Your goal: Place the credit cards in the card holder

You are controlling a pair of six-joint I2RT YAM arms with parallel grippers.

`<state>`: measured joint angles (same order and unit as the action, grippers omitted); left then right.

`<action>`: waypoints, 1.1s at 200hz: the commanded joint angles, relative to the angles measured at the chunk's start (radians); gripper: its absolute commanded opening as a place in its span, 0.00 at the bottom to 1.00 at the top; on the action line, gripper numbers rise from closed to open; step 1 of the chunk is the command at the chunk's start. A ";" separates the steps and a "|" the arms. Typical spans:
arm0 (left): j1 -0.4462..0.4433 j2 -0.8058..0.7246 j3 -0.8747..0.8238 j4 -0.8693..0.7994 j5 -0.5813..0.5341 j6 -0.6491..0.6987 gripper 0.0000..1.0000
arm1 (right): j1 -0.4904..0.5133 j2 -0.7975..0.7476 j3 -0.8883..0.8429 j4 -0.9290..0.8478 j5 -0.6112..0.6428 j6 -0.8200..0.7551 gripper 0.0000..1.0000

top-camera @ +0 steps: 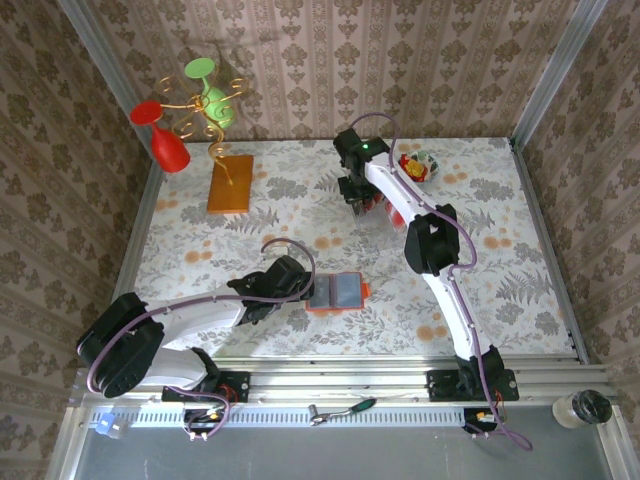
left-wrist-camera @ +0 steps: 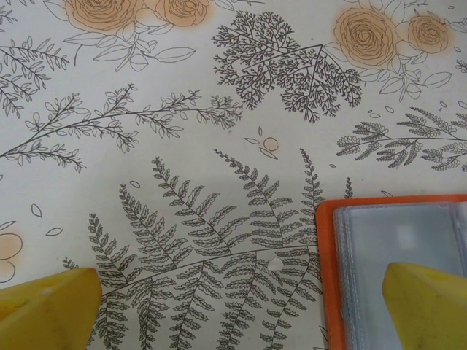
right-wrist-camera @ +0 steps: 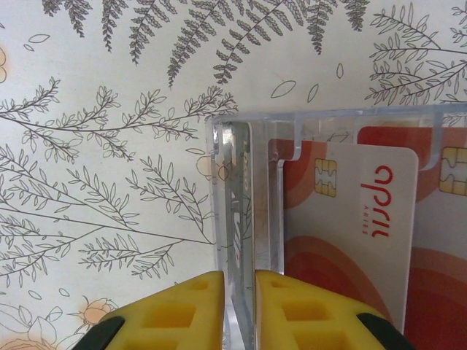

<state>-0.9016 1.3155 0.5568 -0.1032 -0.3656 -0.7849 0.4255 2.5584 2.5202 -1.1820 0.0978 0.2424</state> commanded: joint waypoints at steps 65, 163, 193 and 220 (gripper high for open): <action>0.003 -0.001 0.003 -0.004 0.002 0.004 1.00 | -0.013 0.022 0.033 -0.026 -0.040 -0.005 0.01; 0.009 -0.032 0.008 -0.039 -0.012 0.021 1.00 | -0.008 -0.168 0.034 -0.014 -0.103 -0.005 0.00; 0.012 -0.040 0.012 -0.056 -0.009 0.030 1.00 | 0.027 -0.250 -0.027 0.002 -0.117 -0.009 0.00; 0.013 -0.054 0.008 -0.075 -0.015 0.034 1.00 | 0.076 -0.376 -0.198 0.077 -0.138 -0.001 0.00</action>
<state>-0.8948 1.2930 0.5568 -0.1364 -0.3660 -0.7738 0.4507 2.2932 2.4451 -1.1500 0.0071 0.2379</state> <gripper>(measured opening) 0.999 0.067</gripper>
